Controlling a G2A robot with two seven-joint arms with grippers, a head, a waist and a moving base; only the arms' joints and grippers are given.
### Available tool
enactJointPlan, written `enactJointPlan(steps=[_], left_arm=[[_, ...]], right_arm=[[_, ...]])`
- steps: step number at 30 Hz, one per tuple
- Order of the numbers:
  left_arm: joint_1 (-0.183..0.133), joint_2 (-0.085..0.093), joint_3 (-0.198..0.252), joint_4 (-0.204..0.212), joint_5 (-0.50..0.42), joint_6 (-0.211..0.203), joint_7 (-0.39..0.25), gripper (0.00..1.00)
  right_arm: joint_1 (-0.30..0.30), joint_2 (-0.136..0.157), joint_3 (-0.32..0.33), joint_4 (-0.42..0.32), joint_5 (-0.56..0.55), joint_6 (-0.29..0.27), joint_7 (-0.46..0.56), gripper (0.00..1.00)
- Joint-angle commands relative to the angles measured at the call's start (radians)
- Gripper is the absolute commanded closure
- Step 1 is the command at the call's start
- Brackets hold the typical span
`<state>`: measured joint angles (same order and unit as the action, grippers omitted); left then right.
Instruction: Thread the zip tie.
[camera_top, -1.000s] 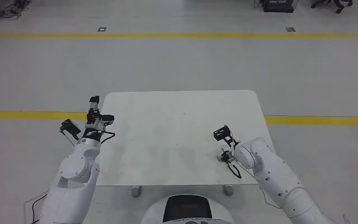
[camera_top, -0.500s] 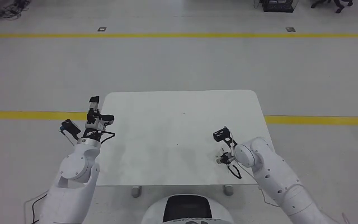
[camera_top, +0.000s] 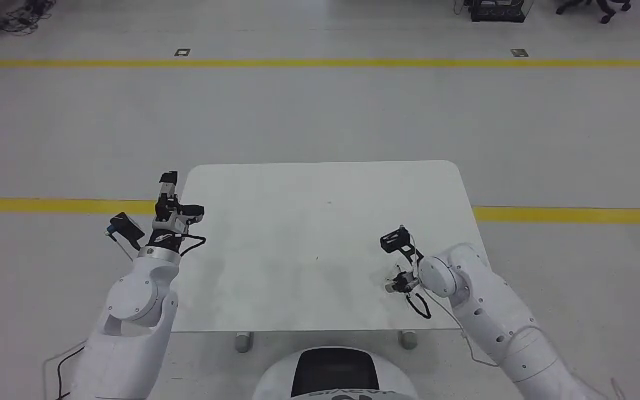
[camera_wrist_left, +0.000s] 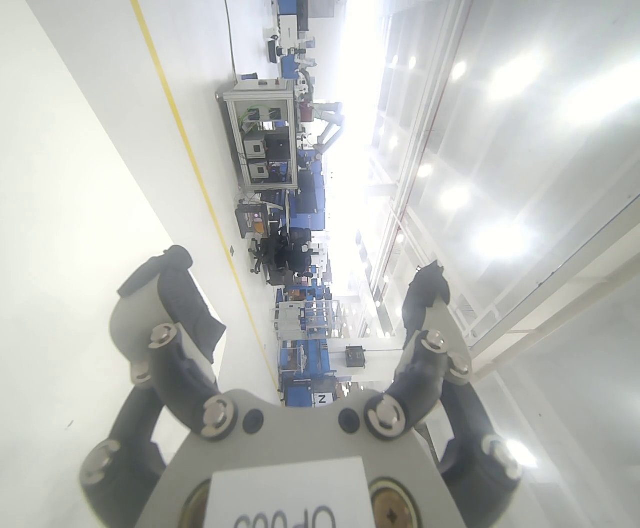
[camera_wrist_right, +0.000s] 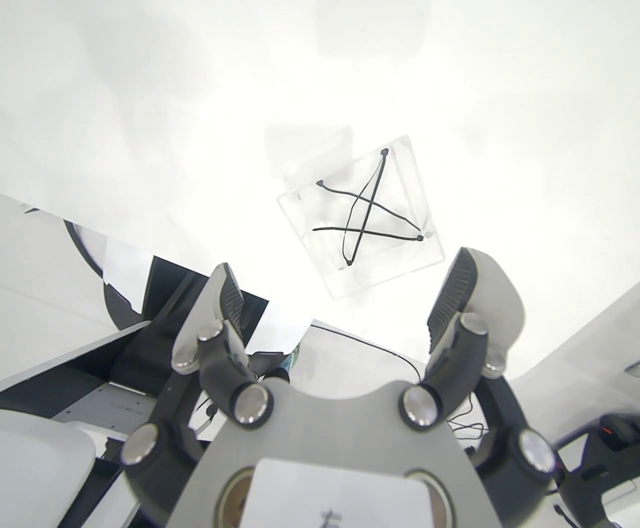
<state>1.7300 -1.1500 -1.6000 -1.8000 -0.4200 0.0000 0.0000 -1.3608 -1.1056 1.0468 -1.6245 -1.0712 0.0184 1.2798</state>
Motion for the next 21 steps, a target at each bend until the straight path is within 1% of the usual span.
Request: enactJointPlan(steps=[1,9,12,18,19,20,21], left_arm=[[0.0,0.0,0.0,0.0,0.0,0.0,0.0,0.0],[0.0,0.0,0.0,0.0,0.0,0.0,0.0,0.0],[0.0,0.0,0.0,0.0,0.0,0.0,0.0,0.0],[0.0,0.0,0.0,0.0,0.0,0.0,0.0,0.0],[0.0,0.0,0.0,0.0,0.0,0.0,0.0,0.0],[0.0,0.0,0.0,0.0,0.0,0.0,0.0,0.0],[0.0,0.0,0.0,0.0,0.0,0.0,0.0,0.0]], right_arm=[[0.001,0.0,-0.001,-0.001,-0.002,-0.003,0.0,0.0],[0.001,0.0,-0.001,-0.001,-0.002,-0.003,0.0,0.0],[-0.005,0.002,0.012,0.007,-0.005,0.001,-0.026,0.0],[-0.001,0.0,0.005,0.006,-0.021,0.014,-0.008,0.0],[0.0,-0.001,0.001,0.01,-0.018,0.015,-0.008,0.09],[0.001,-0.002,-0.003,0.016,-0.014,0.013,-0.011,0.16],[0.002,-0.003,-0.006,0.021,-0.012,0.013,-0.014,0.18]])
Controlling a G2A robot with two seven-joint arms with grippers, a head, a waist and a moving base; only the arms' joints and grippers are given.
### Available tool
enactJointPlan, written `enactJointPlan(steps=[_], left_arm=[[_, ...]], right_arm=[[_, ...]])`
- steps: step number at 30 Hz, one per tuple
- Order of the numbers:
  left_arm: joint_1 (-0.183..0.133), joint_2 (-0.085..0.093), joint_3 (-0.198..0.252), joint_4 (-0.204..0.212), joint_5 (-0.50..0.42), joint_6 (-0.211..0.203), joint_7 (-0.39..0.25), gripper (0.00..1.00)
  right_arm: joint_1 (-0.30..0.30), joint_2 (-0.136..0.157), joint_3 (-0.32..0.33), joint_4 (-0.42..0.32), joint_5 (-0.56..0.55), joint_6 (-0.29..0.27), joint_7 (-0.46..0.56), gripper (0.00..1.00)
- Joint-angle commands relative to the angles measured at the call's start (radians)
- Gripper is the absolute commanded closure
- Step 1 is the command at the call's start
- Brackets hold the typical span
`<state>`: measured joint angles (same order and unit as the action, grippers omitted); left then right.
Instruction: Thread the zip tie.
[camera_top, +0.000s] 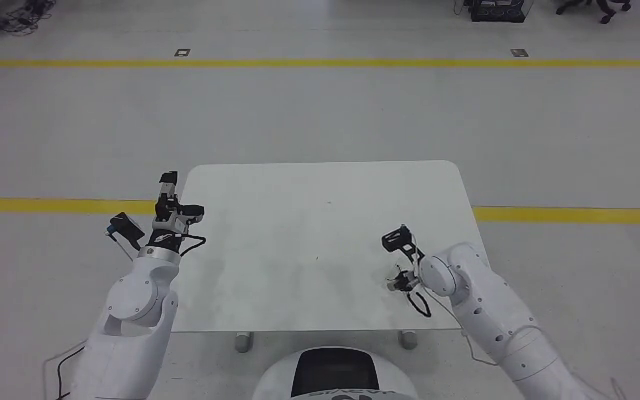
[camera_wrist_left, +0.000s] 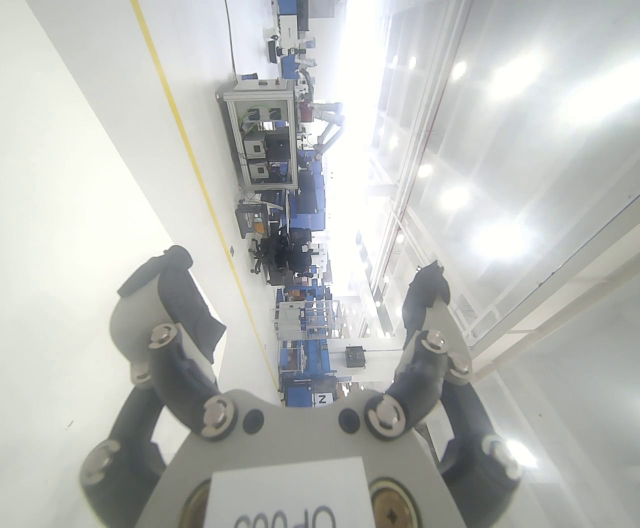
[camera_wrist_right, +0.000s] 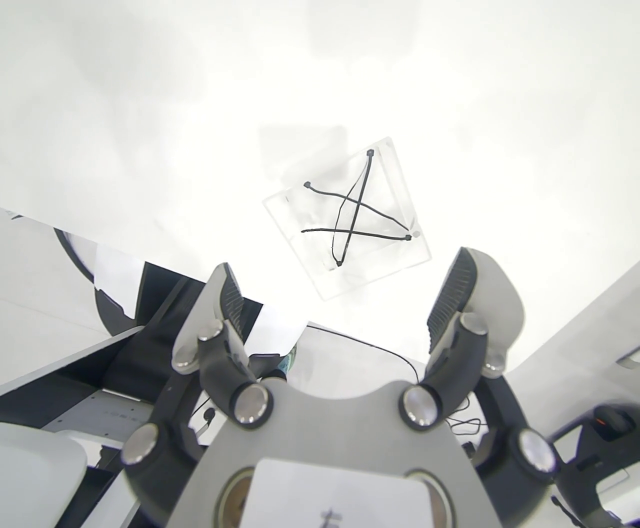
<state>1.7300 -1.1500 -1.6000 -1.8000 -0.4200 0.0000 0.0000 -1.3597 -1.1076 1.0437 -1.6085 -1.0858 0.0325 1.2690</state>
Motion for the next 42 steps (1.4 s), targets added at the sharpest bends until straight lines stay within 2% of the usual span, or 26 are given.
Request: enactJointPlan(steps=[1,5,7,9,12,23,26,37,42], left_arm=[[0.0,0.0,0.0,0.0,0.0,0.0,0.0,0.0],[0.0,0.0,0.0,0.0,0.0,0.0,0.0,0.0],[0.0,0.0,0.0,0.0,0.0,0.0,0.0,0.0],[0.0,0.0,0.0,0.0,0.0,0.0,0.0,0.0],[0.0,0.0,0.0,0.0,0.0,0.0,0.0,0.0],[0.0,0.0,0.0,0.0,0.0,0.0,0.0,0.0],[0.0,0.0,0.0,0.0,0.0,0.0,0.0,0.0],[0.0,0.0,0.0,0.0,0.0,0.0,0.0,0.0],[0.0,0.0,0.0,0.0,0.0,0.0,0.0,0.0]], right_arm=[[0.002,-0.002,-0.005,0.009,0.004,-0.001,-0.005,0.22],[0.007,-0.004,-0.01,0.024,0.015,-0.006,-0.012,0.18],[0.009,-0.005,-0.011,0.03,0.017,-0.007,-0.015,0.31],[0.011,-0.006,-0.011,0.036,0.019,-0.007,-0.02,0.51],[0.014,-0.007,-0.012,0.043,0.023,-0.007,-0.027,0.58],[0.03,-0.014,-0.025,0.083,0.026,0.005,-0.047,0.63],[0.036,-0.017,-0.028,0.099,0.036,0.009,-0.06,0.6],[0.055,-0.028,-0.055,0.144,0.019,0.036,-0.085,0.72],[0.064,-0.033,-0.067,0.163,0.011,0.049,-0.089,0.73]])
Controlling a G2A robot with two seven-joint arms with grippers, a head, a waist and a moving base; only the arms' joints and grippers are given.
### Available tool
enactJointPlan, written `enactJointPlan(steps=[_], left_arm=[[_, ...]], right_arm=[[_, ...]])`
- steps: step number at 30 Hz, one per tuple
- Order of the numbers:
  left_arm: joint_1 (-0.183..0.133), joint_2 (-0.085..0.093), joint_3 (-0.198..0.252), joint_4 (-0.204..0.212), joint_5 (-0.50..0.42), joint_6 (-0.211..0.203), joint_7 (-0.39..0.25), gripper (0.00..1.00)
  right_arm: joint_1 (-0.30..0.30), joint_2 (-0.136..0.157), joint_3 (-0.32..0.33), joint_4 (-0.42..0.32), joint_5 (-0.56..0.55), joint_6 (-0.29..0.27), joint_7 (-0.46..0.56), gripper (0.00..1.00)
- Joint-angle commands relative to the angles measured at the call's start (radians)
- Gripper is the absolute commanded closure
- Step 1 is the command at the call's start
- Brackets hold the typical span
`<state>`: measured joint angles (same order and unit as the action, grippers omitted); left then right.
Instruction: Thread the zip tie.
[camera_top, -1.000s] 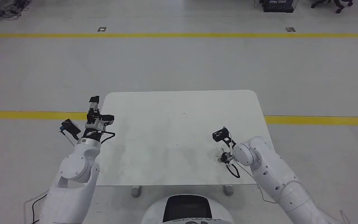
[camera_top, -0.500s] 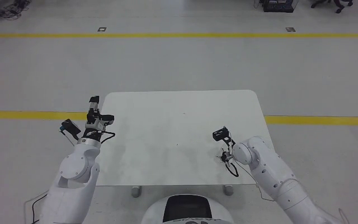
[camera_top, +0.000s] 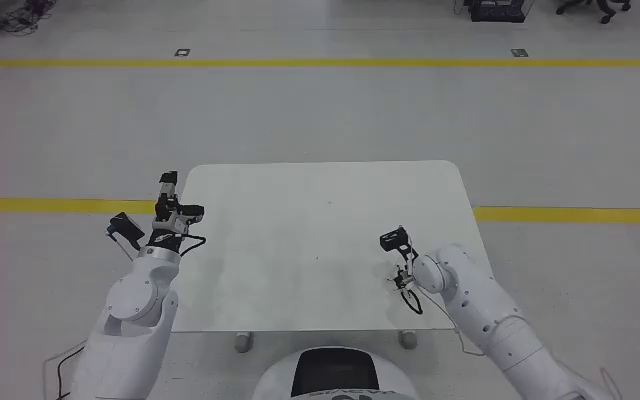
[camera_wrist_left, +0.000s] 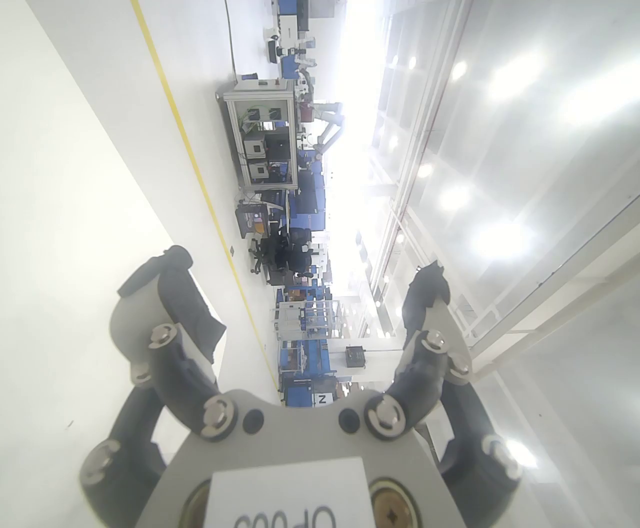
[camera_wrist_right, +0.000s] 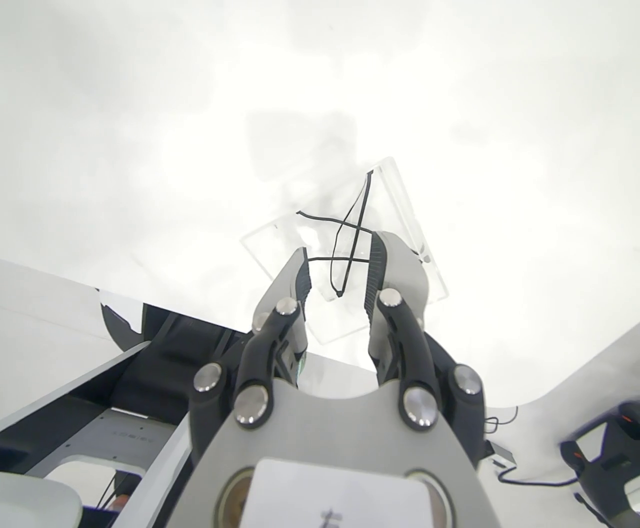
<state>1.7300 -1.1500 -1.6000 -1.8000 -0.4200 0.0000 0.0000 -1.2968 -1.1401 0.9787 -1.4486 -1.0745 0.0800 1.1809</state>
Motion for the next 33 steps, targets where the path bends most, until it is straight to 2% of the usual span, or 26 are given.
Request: enactJointPlan(steps=[1,13,23,33], left_arm=[[0.0,0.0,0.0,0.0,0.0,0.0,0.0,0.0],[0.0,0.0,0.0,0.0,0.0,0.0,0.0,0.0],[0.0,0.0,0.0,0.0,0.0,0.0,0.0,0.0],[0.0,0.0,0.0,0.0,0.0,0.0,0.0,0.0]], right_arm=[[0.003,-0.002,-0.004,0.008,-0.002,0.004,-0.002,0.74],[0.023,-0.015,-0.029,0.048,-0.019,0.029,-0.01,0.87],[0.042,-0.027,-0.049,0.086,-0.032,0.045,-0.003,0.91],[0.064,-0.04,-0.067,0.126,-0.038,0.055,-0.003,0.89]])
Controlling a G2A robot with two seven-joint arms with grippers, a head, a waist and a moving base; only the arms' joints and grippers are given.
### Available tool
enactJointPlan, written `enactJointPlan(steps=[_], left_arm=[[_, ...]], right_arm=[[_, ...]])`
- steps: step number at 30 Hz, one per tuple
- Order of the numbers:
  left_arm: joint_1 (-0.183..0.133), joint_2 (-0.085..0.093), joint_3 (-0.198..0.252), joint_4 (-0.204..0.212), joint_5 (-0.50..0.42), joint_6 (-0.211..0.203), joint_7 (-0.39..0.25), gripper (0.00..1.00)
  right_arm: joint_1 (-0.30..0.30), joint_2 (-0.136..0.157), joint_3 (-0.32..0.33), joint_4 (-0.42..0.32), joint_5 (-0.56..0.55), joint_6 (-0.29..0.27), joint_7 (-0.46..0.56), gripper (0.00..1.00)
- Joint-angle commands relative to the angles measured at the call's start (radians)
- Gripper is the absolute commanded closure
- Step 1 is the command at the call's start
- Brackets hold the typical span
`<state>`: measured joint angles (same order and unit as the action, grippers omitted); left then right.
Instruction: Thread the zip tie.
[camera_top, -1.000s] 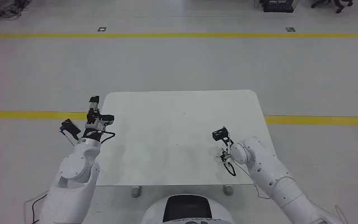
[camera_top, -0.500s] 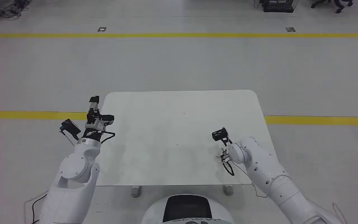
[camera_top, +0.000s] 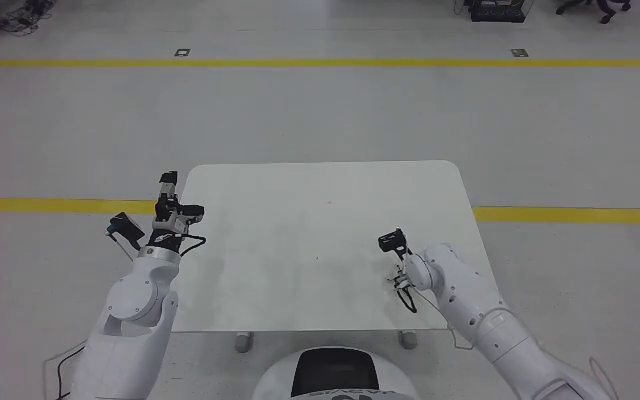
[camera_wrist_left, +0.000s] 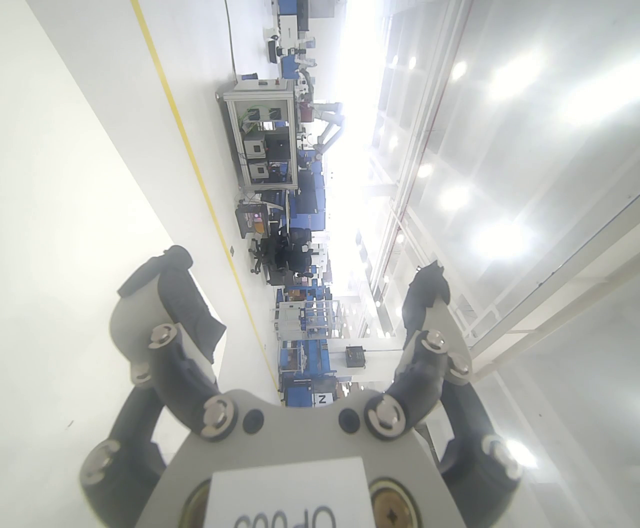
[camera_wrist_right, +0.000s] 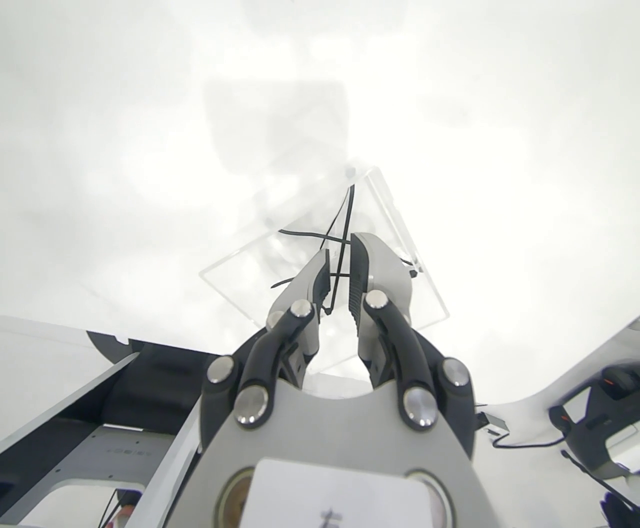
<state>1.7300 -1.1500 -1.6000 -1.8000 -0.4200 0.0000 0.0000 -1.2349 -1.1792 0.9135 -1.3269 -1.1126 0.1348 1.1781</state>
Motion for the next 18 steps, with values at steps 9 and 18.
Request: enactJointPlan(steps=[9,18], left_arm=[[0.0,0.0,0.0,0.0,0.0,0.0,0.0,0.0],[0.0,0.0,0.0,0.0,0.0,0.0,0.0,0.0]], right_arm=[[0.022,-0.015,-0.017,0.047,0.002,0.006,-0.007,0.9],[0.031,-0.023,-0.022,0.07,0.001,0.008,-0.011,0.9]])
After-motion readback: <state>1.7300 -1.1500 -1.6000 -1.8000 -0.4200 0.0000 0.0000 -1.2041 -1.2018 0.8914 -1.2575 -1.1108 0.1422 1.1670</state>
